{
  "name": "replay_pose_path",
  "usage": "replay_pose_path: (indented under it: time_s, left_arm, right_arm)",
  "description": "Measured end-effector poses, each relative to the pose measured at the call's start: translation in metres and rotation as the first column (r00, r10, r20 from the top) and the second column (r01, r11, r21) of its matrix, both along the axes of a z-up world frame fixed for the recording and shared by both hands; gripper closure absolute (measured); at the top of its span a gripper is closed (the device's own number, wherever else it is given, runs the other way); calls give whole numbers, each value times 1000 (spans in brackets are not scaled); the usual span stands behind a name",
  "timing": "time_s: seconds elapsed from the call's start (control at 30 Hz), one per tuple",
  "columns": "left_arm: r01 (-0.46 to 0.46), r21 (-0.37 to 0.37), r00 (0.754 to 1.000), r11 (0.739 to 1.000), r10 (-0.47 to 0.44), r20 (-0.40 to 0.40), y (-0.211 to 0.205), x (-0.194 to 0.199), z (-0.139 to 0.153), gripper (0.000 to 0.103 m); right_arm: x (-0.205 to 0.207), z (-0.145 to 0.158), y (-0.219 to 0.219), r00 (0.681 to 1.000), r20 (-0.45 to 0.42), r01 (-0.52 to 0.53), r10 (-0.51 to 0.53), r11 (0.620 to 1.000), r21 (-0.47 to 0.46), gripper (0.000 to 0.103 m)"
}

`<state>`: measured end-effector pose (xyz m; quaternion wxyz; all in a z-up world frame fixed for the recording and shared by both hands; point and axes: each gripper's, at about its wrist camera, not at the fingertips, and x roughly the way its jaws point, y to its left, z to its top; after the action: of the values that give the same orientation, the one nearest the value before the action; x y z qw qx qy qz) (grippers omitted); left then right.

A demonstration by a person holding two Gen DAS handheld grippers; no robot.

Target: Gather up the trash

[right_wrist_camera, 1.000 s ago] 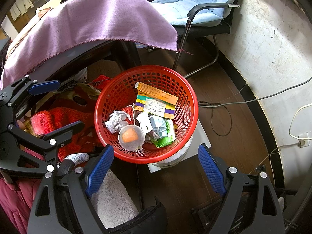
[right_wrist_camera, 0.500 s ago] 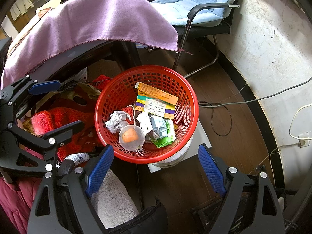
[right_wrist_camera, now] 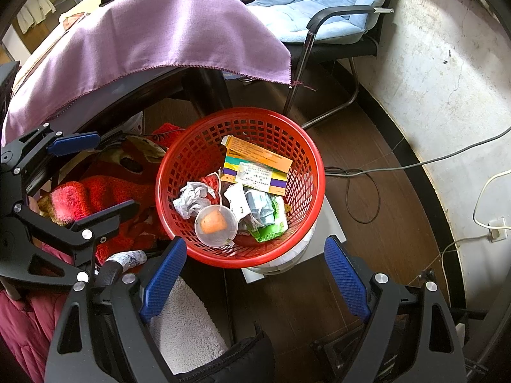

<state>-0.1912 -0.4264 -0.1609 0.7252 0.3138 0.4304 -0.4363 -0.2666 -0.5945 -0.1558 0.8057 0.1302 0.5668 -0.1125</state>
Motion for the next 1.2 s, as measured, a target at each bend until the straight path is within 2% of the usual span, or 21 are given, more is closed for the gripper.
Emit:
replay_pose_path:
  time_s: [1.2]
  left_arm:
    - [5, 6, 1000, 1000, -5, 2, 1, -4, -2, 12]
  right_arm:
    - [0, 0, 0, 1000, 1, 1, -1, 1000, 0, 17]
